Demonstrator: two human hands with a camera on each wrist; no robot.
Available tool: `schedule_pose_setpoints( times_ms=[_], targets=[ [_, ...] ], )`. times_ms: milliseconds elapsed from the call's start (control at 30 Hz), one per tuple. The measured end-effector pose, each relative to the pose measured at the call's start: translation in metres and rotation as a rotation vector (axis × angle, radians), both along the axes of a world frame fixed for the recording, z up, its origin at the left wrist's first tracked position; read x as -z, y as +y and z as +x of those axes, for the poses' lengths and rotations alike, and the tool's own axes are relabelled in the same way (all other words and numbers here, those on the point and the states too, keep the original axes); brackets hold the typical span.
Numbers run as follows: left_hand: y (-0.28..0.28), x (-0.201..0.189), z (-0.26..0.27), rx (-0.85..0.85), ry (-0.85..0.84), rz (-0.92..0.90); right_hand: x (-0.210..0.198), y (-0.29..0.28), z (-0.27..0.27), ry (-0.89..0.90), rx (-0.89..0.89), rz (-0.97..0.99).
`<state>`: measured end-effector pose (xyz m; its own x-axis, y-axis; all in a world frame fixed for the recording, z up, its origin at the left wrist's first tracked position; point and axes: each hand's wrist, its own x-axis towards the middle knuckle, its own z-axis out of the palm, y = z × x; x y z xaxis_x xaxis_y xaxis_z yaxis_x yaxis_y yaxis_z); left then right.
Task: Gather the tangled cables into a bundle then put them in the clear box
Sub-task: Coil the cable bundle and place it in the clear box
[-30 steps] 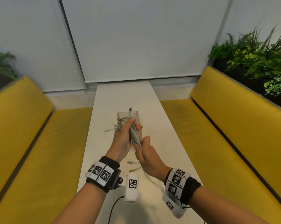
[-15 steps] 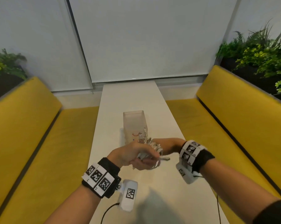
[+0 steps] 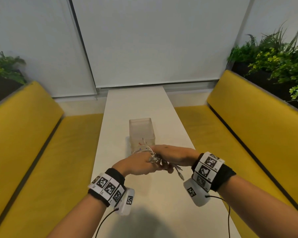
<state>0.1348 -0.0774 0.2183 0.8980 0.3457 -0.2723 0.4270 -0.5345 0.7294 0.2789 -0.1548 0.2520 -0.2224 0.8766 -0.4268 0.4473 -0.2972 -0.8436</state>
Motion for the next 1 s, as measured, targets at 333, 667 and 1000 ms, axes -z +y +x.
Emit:
schedule_pose_setpoints(
  times_ms=[333,667,1000],
  targets=[
    [0.003,0.008,0.019,0.099,0.051,0.446,0.06,-0.002,-0.02,-0.293,0.383,0.401],
    [0.006,0.036,0.022,-0.092,-0.195,0.826,0.066,0.013,-0.005,-0.104,0.574,0.55],
    [0.006,0.04,0.007,-0.247,-0.488,0.923,0.073,0.03,-0.001,-0.05,0.761,0.547]
  ],
)
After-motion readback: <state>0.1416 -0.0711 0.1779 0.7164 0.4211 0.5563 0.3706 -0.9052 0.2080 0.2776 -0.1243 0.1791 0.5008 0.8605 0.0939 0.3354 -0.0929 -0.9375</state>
